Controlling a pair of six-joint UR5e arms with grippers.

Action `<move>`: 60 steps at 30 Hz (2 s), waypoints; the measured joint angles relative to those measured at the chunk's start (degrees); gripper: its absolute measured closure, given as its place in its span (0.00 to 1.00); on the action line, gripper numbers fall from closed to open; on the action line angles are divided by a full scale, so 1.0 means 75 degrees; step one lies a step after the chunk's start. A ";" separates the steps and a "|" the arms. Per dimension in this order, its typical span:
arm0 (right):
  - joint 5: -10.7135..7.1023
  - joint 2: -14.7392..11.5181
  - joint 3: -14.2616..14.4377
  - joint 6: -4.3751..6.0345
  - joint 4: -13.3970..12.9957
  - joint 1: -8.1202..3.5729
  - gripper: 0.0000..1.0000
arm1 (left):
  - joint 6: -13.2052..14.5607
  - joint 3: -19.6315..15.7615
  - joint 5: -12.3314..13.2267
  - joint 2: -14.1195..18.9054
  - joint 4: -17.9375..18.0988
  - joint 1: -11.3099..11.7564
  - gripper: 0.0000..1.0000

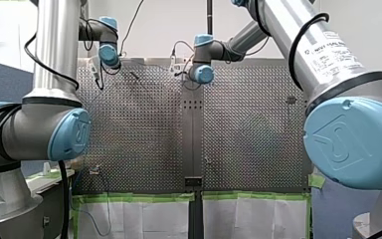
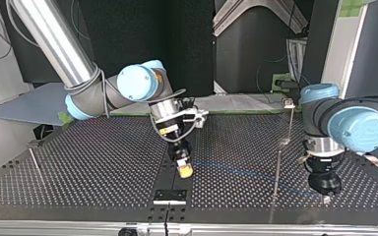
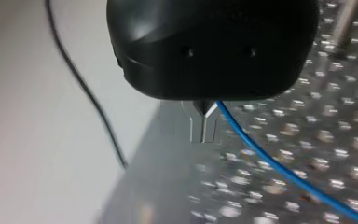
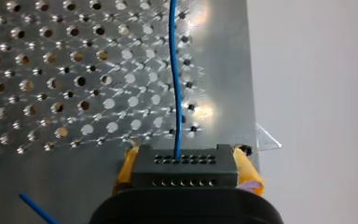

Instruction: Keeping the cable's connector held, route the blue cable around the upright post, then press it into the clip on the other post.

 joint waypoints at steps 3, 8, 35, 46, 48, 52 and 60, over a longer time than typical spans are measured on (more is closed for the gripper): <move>0.0005 0.0011 0.0114 -0.0003 0.0006 -0.0039 1.00 | 0.0124 -0.0019 -0.0017 -0.0171 -0.0164 -0.0041 1.00; -0.0007 0.0067 0.0289 -0.0005 0.0011 -0.0128 1.00 | -0.0049 -0.0162 -0.0001 -0.0271 -0.0218 -0.0052 1.00; 0.0044 0.0705 0.0766 -0.0065 0.0113 -0.0083 1.00 | -0.0106 -0.0781 0.0294 -0.1097 -0.0202 -0.0299 0.29; 0.0192 0.1123 0.1140 -0.0192 0.0074 0.0080 1.00 | -0.0196 -0.0781 0.0246 -0.1126 -0.0205 -0.0363 0.00; 0.0245 0.1167 0.1224 -0.0198 0.0057 0.0093 1.00 | -0.0259 -0.0781 0.0304 -0.1127 -0.0159 -0.0375 0.00; 0.0433 0.1222 0.1431 -0.0180 -0.0047 0.0100 1.00 | -0.0439 -0.0782 0.0499 -0.1135 -0.0039 -0.0395 0.00; 0.0714 0.1456 0.1800 -0.0186 -0.0311 0.0096 1.00 | -0.0643 -0.0783 0.0648 -0.1275 0.0081 -0.0444 0.00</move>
